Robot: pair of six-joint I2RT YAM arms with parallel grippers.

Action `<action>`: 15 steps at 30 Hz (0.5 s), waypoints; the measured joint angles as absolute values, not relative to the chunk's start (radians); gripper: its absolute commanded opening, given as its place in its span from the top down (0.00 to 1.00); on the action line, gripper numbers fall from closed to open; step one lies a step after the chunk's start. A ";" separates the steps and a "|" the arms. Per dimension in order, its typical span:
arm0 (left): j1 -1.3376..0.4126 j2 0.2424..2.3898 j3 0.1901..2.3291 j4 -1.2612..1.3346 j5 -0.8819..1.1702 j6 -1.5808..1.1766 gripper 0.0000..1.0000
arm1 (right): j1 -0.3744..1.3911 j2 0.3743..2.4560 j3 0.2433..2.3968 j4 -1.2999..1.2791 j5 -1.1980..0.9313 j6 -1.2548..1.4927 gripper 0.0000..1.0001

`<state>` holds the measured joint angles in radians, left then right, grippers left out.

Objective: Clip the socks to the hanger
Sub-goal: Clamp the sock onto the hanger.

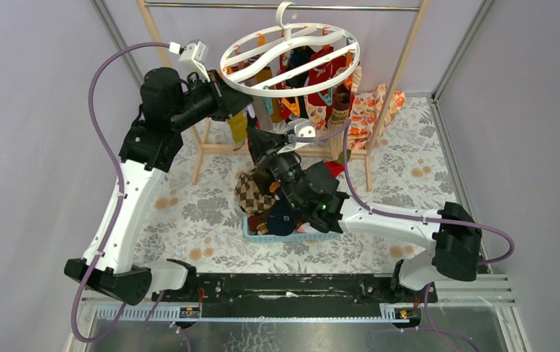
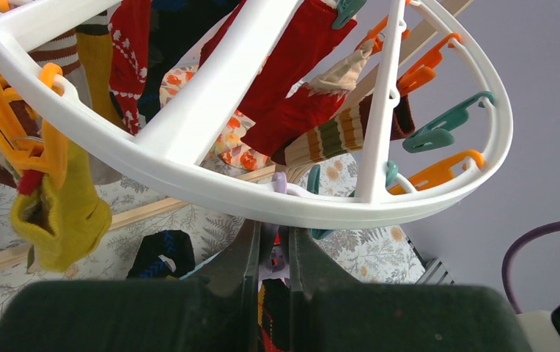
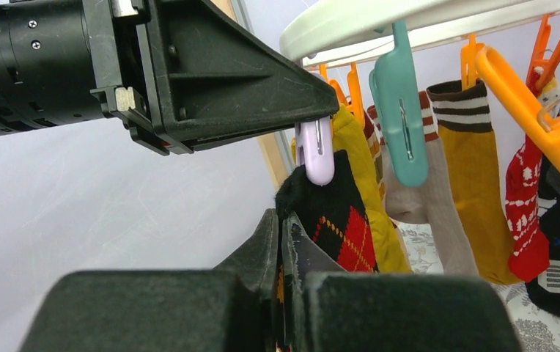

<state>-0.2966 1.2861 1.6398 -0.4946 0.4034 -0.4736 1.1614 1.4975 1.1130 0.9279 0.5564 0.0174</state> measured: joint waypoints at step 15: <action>-0.297 1.286 1.640 -0.494 0.404 -0.473 1.00 | 1.150 1.510 1.165 0.917 0.549 -0.058 1.00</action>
